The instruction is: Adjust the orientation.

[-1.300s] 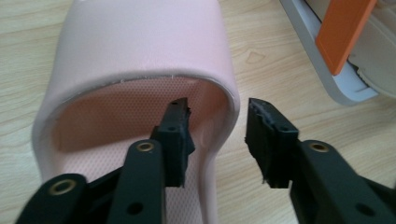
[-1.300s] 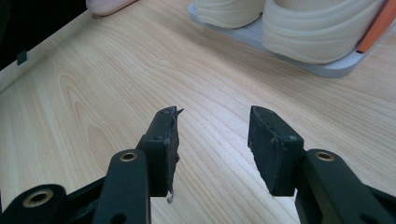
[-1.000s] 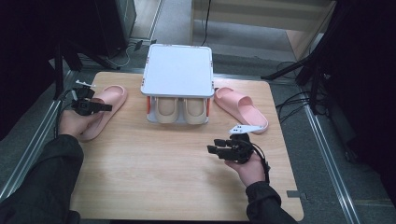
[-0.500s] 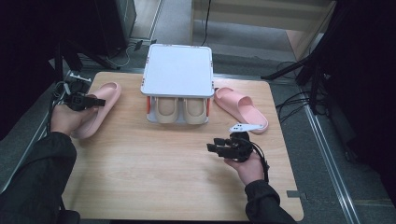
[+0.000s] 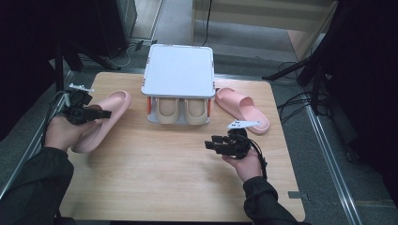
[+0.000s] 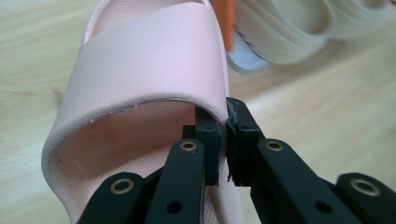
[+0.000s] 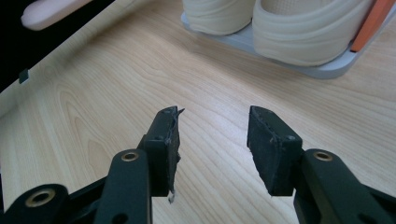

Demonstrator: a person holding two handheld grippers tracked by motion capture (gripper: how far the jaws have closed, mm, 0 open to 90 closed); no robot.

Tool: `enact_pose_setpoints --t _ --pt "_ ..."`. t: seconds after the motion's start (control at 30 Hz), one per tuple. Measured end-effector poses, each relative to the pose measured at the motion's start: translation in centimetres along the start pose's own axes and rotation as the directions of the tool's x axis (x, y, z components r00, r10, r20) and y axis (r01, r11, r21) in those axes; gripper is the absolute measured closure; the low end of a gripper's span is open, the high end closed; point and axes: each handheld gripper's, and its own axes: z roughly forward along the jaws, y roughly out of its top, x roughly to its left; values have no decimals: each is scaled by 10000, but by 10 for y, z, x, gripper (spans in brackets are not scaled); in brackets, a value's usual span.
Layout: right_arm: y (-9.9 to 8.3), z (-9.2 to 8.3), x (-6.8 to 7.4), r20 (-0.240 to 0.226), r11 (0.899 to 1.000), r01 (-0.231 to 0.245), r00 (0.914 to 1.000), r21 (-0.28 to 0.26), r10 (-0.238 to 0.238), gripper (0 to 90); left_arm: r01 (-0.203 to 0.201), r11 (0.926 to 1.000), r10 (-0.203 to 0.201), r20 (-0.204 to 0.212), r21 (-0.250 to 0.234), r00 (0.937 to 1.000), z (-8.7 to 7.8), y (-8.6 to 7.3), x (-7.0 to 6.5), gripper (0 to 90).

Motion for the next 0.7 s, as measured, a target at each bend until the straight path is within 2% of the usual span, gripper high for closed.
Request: enact_pose_setpoints --t 0.03,0.07,0.1,0.13,0.17,0.23,0.27,0.3,0.33,0.47,0.53,0.57,0.67,0.7 --pt "1 1 0 1 10000 12 10000 18 -12 544 -179 9998 178 90 85 9998 0 -6 -11 846" --pt "1 1 0 1 10000 12 10000 18 -12 544 -179 9998 178 90 85 9998 0 -6 -11 847" --pt "3 2 0 -41 10000 -9 10000 18 9 544 -324 9993 319 276 178 9991 1 -12 -21 846" --pt "4 3 0 -50 10000 -2 10000 36 3 544 -324 9993 319 276 178 9991 1 -12 -21 846" --pt "5 4 0 -62 10000 56 10000 47 -56 543 -435 9989 427 489 151 9979 2 -19 -32 847" --pt "7 6 0 -90 9999 109 9999 55 -108 543 -596 9981 583 635 181 9963 3 -27 -43 846" --pt "7 6 0 -90 9999 109 9999 55 -108 543 -596 9981 583 635 181 9963 3 -27 -43 847" --pt "9 8 1 -110 9999 141 9998 89 -140 538 -692 9975 679 790 140 9946 5 -33 -54 846" --pt "9 8 1 -110 9999 141 9998 89 -140 538 -692 9975 679 790 140 9946 5 -33 -54 846" --pt "11 15 2 -127 9993 347 9993 117 -346 537 -899 9959 889 1119 44 9897 10 -40 -74 846" --pt "13 19 3 -180 9989 414 9990 229 -410 547 -1146 9934 1130 1313 48 9849 14 -42 -89 845" --pt "13 19 3 -180 9989 414 9990 229 -410 547 -1146 9934 1130 1313 48 9849 14 -42 -89 845" --pt "14 20 4 -224 9986 497 9985 206 -492 551 -1383 9903 1342 1600 147 9780 20 -43 -104 845" --pt "14 19 4 -209 9985 509 9985 215 -505 552 -1513 9882 1444 1884 227 9714 28 -45 -116 845"
